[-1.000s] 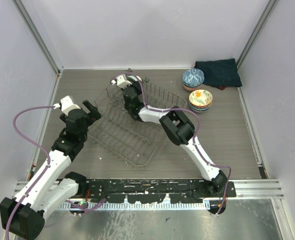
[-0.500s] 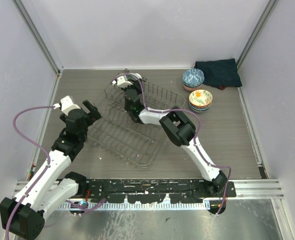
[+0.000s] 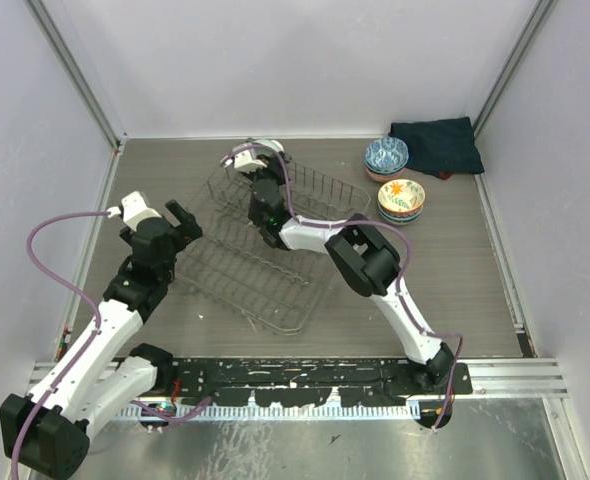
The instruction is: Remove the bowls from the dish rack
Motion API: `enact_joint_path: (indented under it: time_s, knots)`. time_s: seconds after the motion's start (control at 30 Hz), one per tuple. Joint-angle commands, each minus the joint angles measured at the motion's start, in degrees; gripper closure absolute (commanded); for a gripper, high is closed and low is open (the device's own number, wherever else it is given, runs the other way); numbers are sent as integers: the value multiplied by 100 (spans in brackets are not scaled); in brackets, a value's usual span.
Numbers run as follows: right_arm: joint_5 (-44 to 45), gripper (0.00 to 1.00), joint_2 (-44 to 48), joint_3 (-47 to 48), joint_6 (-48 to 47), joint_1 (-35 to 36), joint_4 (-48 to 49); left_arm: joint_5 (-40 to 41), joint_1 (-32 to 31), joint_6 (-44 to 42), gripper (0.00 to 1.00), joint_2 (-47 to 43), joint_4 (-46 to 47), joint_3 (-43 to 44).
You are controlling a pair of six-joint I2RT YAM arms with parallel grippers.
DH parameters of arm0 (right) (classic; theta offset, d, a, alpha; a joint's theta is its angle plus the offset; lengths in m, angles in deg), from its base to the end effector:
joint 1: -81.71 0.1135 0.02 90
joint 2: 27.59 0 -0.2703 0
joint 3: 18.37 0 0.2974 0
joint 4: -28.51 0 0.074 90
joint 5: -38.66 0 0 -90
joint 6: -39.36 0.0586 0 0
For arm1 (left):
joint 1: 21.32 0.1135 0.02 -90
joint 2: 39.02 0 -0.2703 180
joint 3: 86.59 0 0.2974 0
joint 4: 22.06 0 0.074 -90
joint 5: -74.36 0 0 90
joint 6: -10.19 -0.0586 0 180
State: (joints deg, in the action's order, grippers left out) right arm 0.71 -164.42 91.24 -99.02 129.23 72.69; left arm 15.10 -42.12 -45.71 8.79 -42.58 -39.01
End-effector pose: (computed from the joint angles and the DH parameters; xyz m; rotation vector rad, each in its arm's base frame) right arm 0.4304 0.4016 0.1945 -0.3557 1.3704 -0.5891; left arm 0.2464 -0.0615 0.2685 -0.5629 1.7964 -0.1375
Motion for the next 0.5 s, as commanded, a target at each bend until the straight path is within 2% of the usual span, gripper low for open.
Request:
enact_joint_path:
  time_s: [0.0, 0.2, 0.47]
  knots:
    - [56, 99, 877, -115, -43, 64, 825, 99, -13, -62, 2, 10, 203, -22]
    - [241, 99, 1407, -671, 51, 72, 845, 116, -12, -62, 2, 16, 212, -35]
    - [712, 99, 3067, -2180, 1024, 26, 54, 102, -13, -46, 2, 79, 262, -48]
